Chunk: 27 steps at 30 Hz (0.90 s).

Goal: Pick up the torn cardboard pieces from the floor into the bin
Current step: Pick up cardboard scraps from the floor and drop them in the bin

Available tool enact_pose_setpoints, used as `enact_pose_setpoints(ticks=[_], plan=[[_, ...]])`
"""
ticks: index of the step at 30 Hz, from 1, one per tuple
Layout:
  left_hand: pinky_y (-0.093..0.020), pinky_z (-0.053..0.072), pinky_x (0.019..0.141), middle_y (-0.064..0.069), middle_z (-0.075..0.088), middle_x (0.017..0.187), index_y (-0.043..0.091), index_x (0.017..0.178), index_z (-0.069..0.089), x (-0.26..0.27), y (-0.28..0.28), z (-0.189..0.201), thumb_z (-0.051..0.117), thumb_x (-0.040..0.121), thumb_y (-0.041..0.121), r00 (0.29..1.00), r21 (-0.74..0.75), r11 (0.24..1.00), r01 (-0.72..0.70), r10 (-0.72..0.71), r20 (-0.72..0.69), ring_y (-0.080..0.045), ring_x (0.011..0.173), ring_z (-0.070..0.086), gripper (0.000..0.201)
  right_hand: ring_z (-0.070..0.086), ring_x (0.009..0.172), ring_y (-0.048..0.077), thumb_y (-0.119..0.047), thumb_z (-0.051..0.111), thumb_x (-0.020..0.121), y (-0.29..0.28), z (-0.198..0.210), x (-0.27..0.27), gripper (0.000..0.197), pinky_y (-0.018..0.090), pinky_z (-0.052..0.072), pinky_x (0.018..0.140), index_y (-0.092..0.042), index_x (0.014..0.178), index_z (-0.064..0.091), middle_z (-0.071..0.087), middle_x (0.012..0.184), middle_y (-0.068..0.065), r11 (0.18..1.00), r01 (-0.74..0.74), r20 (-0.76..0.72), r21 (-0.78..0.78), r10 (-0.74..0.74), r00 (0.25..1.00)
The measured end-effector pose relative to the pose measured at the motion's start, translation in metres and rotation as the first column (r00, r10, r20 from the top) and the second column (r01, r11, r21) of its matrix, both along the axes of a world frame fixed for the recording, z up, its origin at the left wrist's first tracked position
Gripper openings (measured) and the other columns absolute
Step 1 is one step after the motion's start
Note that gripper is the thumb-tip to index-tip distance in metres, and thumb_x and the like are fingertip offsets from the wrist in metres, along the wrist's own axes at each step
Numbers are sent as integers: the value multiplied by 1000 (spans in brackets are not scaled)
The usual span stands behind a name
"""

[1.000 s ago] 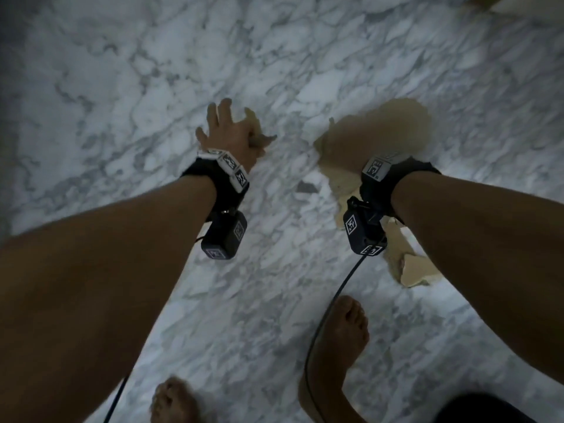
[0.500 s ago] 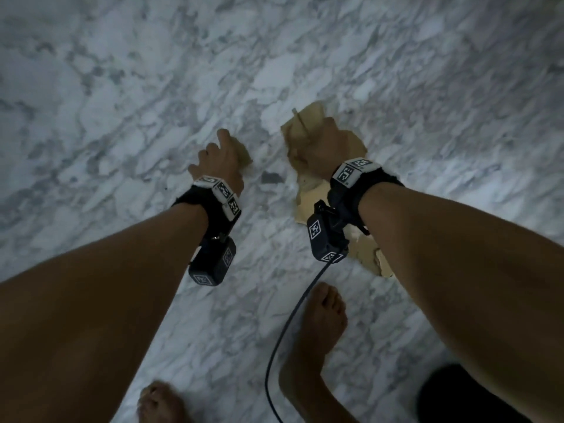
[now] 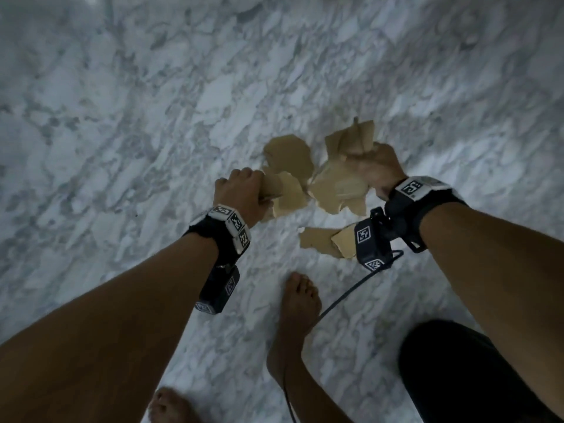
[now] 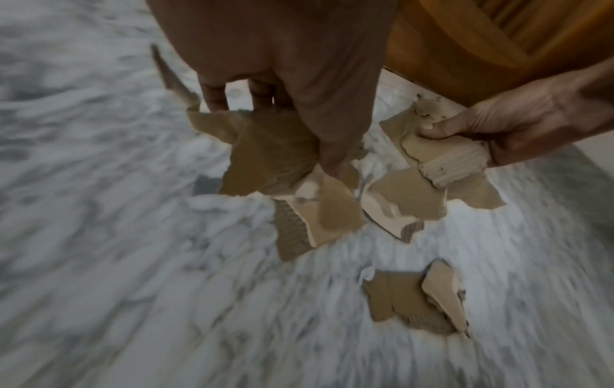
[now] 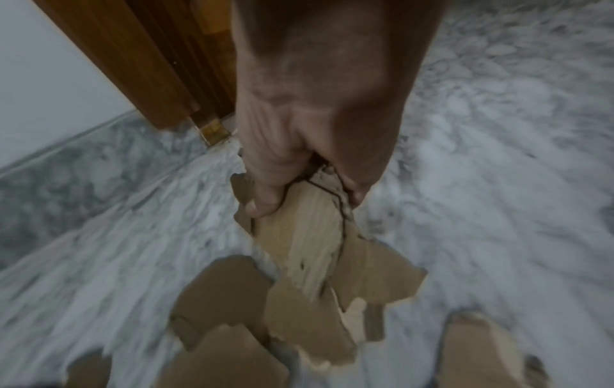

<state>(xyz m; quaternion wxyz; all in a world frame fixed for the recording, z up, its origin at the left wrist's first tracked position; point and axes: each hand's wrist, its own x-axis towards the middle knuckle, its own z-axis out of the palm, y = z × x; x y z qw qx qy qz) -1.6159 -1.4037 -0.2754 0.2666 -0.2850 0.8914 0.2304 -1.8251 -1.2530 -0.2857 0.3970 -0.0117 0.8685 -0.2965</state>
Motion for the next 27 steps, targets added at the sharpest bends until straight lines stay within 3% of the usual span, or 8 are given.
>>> enact_pose_setpoints(ticks=[2, 5, 9, 12, 16, 20, 23, 27], plan=[[-49, 33, 102, -8, 39, 140, 16, 128, 47, -14, 7, -4, 63, 84, 43, 991, 14, 991, 134, -134, 7, -30, 132, 33, 54, 68, 94, 24, -43, 79, 64, 16, -6, 5, 42, 38, 56, 86, -14, 95, 73, 72, 100, 6, 994, -95, 37, 55, 93, 995], [-65, 20, 109, -8, 1, 159, 23, 130, 46, -31, 17, -22, 68, 82, 40, 955, 66, 960, 270, -276, 107, -35, 146, -4, 56, 61, 107, 30, -45, 74, 67, 31, -22, 17, 34, 30, 48, 77, -16, 83, 66, 61, 111, 7, 934, -307, -8, 184, 314, 950], [-75, 11, 105, -11, -18, 157, 28, 127, 45, -36, 28, -51, 70, 84, 28, 949, 112, 968, 223, -242, 201, -40, 143, -20, 49, 28, 130, 35, -34, 80, 73, 31, -43, 40, 62, 46, 41, 100, -13, 123, 50, 18, 146, 10, 833, -443, -60, 330, 487, 871], [-72, 22, 102, -13, -1, 154, 29, 124, 42, -30, 35, -65, 70, 81, 16, 959, 18, 971, 238, -238, 151, -42, 144, -4, 53, 33, 125, 37, -32, 84, 67, 25, -57, 53, 82, 50, 47, 89, -9, 130, 36, 24, 141, 12, 816, -412, -131, 406, 499, 857], [-57, 40, 92, -17, 27, 138, 19, 126, 38, -28, 38, -71, 78, 69, 26, 948, -146, 939, 311, -297, 111, -42, 129, 28, 70, 43, 116, 36, -35, 88, 57, 28, -66, 53, 99, 42, 48, 82, -12, 133, 29, 37, 132, 12, 882, -327, -161, 340, 397, 904], [-54, 42, 87, -16, 33, 136, 13, 139, 27, -38, 34, -67, 81, 66, 33, 967, -128, 965, 227, -207, 151, -37, 123, 35, 93, 57, 107, 32, -40, 87, 58, 34, -65, 50, 82, 37, 52, 82, -9, 120, 43, 60, 115, 12, 912, -331, -99, 243, 363, 927], [-54, 35, 96, -14, 35, 137, 10, 135, 35, -46, 31, -55, 77, 73, 34, 956, -67, 981, 183, -161, 246, -35, 129, 30, 79, 62, 105, 25, -38, 84, 64, 40, -55, 50, 63, 26, 49, 79, -9, 114, 59, 65, 114, 8, 927, -297, -71, 228, 320, 945], [-54, 30, 102, -12, 41, 135, 14, 123, 52, -38, 26, -29, 63, 86, 31, 951, -37, 983, 182, -166, 261, -35, 129, 32, 41, 65, 103, 23, -35, 84, 68, 51, -29, 46, 55, 26, 51, 83, -9, 113, 66, 69, 112, 7, 977, -137, -102, 166, 155, 983]])
